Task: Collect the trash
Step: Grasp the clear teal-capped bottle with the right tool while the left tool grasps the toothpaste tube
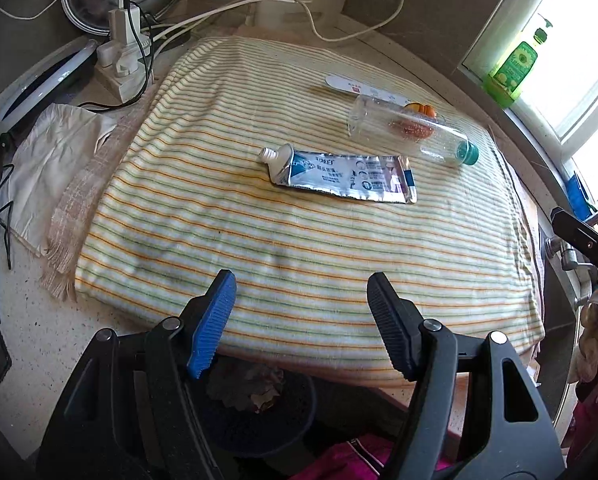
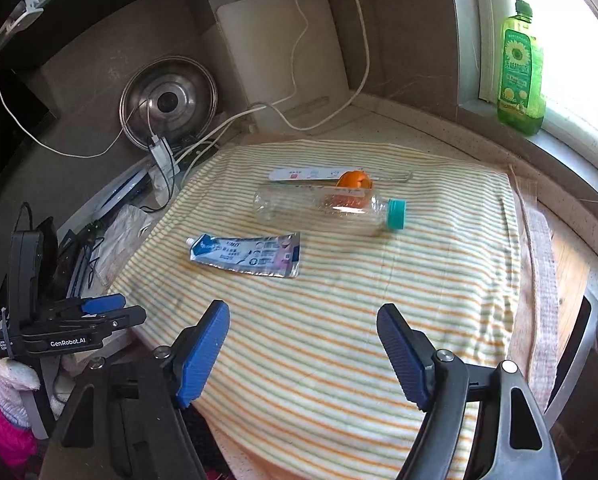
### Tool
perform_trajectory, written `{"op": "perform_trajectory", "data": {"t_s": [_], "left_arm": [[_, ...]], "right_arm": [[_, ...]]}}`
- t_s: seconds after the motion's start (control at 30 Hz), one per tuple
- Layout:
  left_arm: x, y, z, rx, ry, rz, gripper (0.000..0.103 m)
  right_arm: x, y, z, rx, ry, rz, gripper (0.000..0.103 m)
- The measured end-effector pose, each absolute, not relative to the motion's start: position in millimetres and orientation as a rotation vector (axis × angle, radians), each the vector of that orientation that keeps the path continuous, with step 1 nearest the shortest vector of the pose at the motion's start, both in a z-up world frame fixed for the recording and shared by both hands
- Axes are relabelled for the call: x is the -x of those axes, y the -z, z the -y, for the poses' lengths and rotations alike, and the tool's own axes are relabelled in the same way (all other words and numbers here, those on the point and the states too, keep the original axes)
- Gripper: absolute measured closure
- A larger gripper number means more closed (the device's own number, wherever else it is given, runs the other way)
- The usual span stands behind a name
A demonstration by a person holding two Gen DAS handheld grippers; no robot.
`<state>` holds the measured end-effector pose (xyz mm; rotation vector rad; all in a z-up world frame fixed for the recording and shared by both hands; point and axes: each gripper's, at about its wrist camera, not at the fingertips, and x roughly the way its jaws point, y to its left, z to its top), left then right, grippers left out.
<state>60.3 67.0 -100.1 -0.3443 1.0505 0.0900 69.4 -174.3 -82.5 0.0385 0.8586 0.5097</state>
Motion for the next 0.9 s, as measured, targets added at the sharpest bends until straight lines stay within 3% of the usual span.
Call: {"op": "perform_trajectory", "data": {"t_s": [0.6,0.9], "left_arm": [[-113,121,-86,0.480,-0.187,-1.080,0.033],[-135,143,-101,0.595,-0.211,-1.110,0.035]], "right_arm": [[-182,83,136,0.253,-0.742,-0.911,0.025],[-224,99,97,0.516,-0.873,-0.967,0.038]]}}
